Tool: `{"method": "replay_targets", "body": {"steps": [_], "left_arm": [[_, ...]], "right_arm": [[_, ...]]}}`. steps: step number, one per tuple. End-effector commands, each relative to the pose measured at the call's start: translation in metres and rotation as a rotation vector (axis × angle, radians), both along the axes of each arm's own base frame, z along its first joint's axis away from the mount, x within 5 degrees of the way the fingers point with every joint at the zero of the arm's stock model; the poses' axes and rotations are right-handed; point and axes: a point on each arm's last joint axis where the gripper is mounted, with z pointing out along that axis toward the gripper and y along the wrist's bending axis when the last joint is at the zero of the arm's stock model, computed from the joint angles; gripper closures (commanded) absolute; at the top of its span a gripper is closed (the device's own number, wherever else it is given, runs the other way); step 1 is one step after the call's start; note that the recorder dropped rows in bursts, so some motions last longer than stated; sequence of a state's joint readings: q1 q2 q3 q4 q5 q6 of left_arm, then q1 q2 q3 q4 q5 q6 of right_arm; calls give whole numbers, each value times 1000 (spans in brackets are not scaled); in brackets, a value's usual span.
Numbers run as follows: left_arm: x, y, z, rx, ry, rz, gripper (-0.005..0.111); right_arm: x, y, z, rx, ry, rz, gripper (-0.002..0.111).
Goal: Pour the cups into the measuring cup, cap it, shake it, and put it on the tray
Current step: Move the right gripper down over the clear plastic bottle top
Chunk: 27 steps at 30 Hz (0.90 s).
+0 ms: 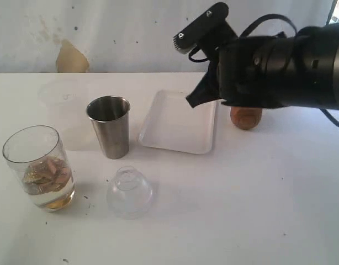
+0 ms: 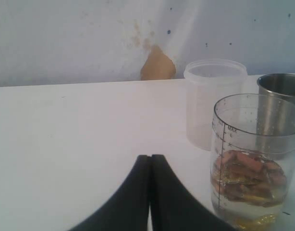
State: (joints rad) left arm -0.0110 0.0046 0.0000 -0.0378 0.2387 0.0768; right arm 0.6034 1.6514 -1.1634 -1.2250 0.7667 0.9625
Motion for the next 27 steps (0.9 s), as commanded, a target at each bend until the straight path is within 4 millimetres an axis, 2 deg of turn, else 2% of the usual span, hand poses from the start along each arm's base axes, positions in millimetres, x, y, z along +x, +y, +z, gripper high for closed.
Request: {"method": "replay_targets", "body": {"steps": [1,2,3,4,5,7,9,15,18,22,24,27], "left_arm": [[0,0,1,-7,-10,-1,107],[0,0,1,-7,-10,-1,107],[0,0,1,-7,-10,-1,107],[0,0,1,-7,-10,-1,107],[0,0,1,-7,-10,-1,107],[0,0,1,-7,-10,-1,107],[0,0,1,-7,-10,-1,107],[0,0,1,-7,-10,-1,107],[0,0,1,-7,-10,-1,107],[0,0,1,-7,-10,-1,107],[0,0,1,-7,-10,-1,107],[0,0,1,-7,-10,-1,107]], "right_arm": [[-21,19,3,83,455,144,108],[-24,25,5,119,507,194,108],[-32,39,12,264,602,251,108],[-34,44,15,323,633,273,108],[-38,52,23,379,671,325,108],[-38,60,28,428,749,324,108],[-36,75,23,445,874,335,108],[-23,112,-4,344,889,389,108],[-13,137,-16,287,907,610,108],[-1,136,-23,208,879,597,108],[2,133,-26,153,877,585,103],[0,132,-28,150,902,578,82]]}}
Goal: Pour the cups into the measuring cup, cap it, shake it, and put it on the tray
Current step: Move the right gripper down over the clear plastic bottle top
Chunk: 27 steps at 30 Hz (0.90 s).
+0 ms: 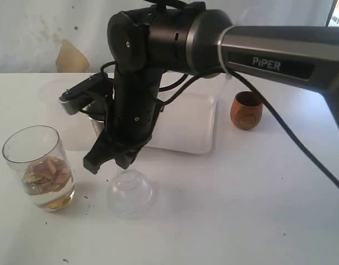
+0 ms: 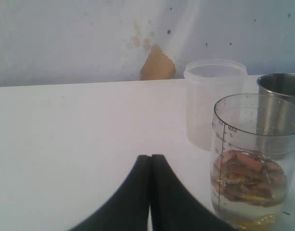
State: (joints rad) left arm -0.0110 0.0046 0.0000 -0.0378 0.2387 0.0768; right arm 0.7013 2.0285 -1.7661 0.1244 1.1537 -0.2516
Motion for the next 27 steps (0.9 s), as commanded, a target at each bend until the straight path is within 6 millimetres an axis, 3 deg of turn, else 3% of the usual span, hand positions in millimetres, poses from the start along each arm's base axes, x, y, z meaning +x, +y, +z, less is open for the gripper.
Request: {"method": "replay_targets", "body": {"steps": [1,2,4,13,23,27], "left_arm": [[0,0,1,-7,-10,-1,107],[0,0,1,-7,-10,-1,107],[0,0,1,-7,-10,-1,107],[0,0,1,-7,-10,-1,107],[0,0,1,-7,-10,-1,107],[0,0,1,-7,-10,-1,107]], "right_arm": [[1,-3,1,-27,-1,16,75],[1,-2,1,-16,0,14,64],[2,1,1,21,0,-10,55],[9,7,-31,-24,61,-62,60],[14,7,-34,-24,22,-95,55],[16,6,-26,-36,1,-92,53]]}}
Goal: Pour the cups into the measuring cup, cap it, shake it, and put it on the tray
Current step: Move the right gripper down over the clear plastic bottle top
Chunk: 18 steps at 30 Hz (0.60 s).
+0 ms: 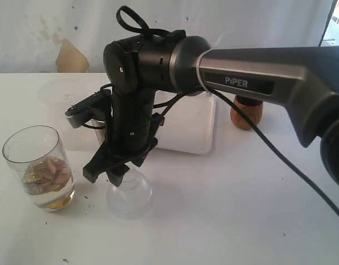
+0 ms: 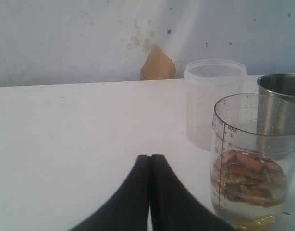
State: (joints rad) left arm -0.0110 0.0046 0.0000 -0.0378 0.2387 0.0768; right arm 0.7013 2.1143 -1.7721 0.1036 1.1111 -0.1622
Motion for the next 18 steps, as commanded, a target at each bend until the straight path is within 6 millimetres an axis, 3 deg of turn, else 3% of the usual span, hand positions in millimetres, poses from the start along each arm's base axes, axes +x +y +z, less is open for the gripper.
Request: {"method": "replay_targets", "body": {"steps": [1,5,11,18], "left_arm": [[0,0,1,-7,-10,-1,107],[0,0,1,-7,-10,-1,107],[0,0,1,-7,-10,-1,107],[0,0,1,-7,-10,-1,107]], "right_arm": [[4,-2,13,-4,-39,-4,53],[6,0,23,17,-61,-4,53],[6,1,13,0,-20,-39,41],[7,1,6,-17,3,-59,46]]}}
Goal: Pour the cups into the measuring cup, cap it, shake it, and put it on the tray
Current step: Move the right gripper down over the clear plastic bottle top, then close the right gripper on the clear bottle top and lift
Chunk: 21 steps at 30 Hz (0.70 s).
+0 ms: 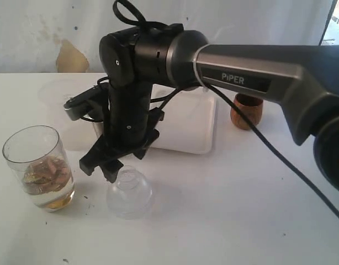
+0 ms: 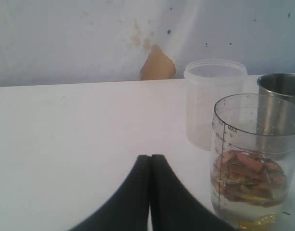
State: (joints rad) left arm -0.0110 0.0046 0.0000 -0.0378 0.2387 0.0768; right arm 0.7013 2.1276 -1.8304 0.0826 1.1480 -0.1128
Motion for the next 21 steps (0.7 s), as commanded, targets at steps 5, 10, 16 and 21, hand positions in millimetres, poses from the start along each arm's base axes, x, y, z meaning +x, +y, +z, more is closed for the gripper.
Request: {"method": "replay_targets", "body": {"steps": [5,10,16,21], "left_arm": [[0,0,1,-7,-10,-1,107],[0,0,1,-7,-10,-1,107],[0,0,1,-7,-10,-1,107],[0,0,1,-7,-10,-1,107]], "right_arm": [[0,-3,-16,-67,81,-27,47],[1,-1,-21,-60,75,-29,49],[2,0,-21,-49,68,-36,51],[2,0,-21,-42,75,-52,54]]}}
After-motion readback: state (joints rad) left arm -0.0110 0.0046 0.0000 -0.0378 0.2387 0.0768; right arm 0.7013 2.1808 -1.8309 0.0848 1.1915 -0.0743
